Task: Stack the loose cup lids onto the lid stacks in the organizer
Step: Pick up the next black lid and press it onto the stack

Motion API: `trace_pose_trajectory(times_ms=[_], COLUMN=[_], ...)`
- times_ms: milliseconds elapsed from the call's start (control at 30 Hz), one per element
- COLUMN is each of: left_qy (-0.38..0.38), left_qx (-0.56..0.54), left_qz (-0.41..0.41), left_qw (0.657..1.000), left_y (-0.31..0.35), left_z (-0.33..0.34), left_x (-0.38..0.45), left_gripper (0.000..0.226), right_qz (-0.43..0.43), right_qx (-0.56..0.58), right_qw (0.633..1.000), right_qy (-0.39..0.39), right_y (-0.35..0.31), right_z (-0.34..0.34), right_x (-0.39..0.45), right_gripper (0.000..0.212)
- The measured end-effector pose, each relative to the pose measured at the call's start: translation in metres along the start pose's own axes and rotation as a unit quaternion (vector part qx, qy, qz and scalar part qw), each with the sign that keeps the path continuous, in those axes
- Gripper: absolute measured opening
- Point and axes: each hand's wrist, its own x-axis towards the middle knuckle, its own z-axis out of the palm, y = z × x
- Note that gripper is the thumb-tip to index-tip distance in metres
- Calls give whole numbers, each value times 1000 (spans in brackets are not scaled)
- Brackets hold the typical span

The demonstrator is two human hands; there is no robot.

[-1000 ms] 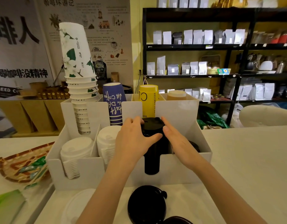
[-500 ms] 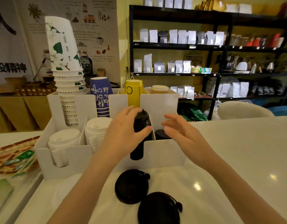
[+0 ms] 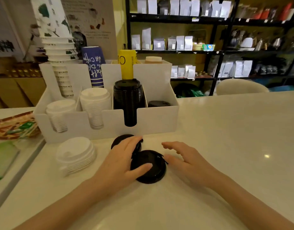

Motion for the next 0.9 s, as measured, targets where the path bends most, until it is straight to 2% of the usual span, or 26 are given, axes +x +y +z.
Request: trace_pose_trajectory(times_ms=[100,333,467,567,633,733,800,900], left_qy=[-14,0,1,25,48,79,106,147], left_qx=[31,37,-7,-89,-139,-168,-186,-201], left_qz=[4,14,-4,-29,-41,-32,-24,-19], left_qw=[999,999,1000,995,988,982,976,968], left_y=[-2,-5,-3,-3,-4,-1,2,5], left_z=[5,11,10,11,10,6,1,-9], left_x=[-11,-15,-14,-13,-13,-12,-9,3], left_gripper=[97,88,91,80,75,72,71,71], right_qz=[2,-37,-28,-22,-21,-11,-31,-63], right_qx=[6,2,28,56,79,108,95,89], right_qw=[1000,999,998,998,996,994,995,993], right_qy=[-24,-39,-39,-32,-22,-3,15,42], right_y=[0,-5,-8,-8,-9,-10,-12,-22], right_z=[4,7,6,6,7,5,0,-10], right_x=[-7,-11,-12,-12,-12,-10,-6,8], right_gripper=[42,32,28,29,23,26,35,28])
